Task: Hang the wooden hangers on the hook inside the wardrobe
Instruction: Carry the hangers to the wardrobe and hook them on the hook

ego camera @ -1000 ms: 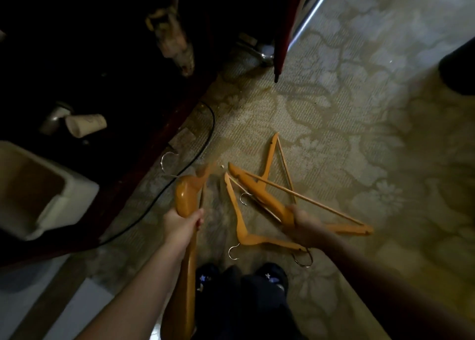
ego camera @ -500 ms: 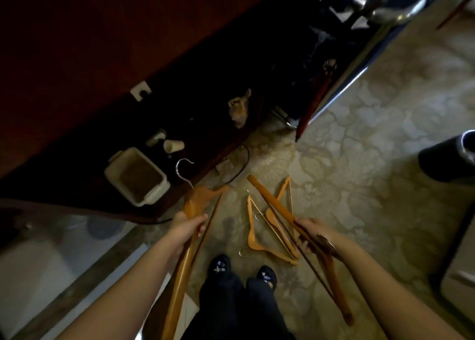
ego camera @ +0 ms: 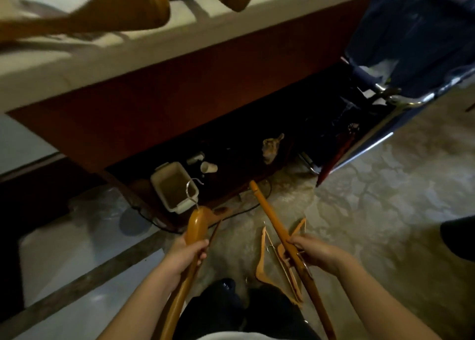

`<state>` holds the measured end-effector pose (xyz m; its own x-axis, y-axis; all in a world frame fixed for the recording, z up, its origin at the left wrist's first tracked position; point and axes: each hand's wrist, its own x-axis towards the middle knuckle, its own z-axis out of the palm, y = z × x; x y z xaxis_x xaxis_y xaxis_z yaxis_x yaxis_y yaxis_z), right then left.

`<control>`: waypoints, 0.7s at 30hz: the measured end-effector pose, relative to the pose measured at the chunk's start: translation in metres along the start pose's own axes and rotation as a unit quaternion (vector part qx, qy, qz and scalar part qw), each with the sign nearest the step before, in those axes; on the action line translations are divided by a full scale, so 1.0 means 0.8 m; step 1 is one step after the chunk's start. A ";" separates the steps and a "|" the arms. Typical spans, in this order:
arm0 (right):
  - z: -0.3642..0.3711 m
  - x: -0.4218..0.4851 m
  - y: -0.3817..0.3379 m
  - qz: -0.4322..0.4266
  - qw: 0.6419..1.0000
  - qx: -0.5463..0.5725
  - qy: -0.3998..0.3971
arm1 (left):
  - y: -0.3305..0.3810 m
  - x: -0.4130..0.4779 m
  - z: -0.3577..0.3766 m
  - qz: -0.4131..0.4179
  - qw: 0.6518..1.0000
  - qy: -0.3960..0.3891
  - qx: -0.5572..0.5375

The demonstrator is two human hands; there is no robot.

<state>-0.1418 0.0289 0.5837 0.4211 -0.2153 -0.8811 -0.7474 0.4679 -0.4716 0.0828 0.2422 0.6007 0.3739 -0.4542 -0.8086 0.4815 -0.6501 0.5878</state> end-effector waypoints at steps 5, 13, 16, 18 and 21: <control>0.001 -0.003 -0.031 -0.035 0.995 -0.085 -0.037 | -0.024 -0.018 0.018 -0.014 0.997 0.061 -0.053; 0.018 0.013 -0.047 -0.096 0.957 -0.252 -0.104 | -0.077 -0.056 0.077 -0.013 0.974 0.158 -0.163; 0.043 0.018 -0.047 -0.091 0.943 -0.289 -0.138 | -0.105 -0.073 0.094 -0.007 0.955 0.200 -0.217; 0.069 0.017 -0.043 -0.083 0.933 -0.316 -0.152 | -0.119 -0.087 0.105 0.004 0.939 0.229 -0.257; 0.116 0.011 -0.034 -0.094 0.904 -0.367 -0.197 | -0.134 -0.110 0.113 0.001 0.918 0.256 -0.304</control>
<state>-0.0702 0.0936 0.5925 0.6180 0.1588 -0.7700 -0.7229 -0.2703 -0.6359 -0.0733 0.2964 0.6068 0.6238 -0.0081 -0.7816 0.7754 -0.1190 0.6201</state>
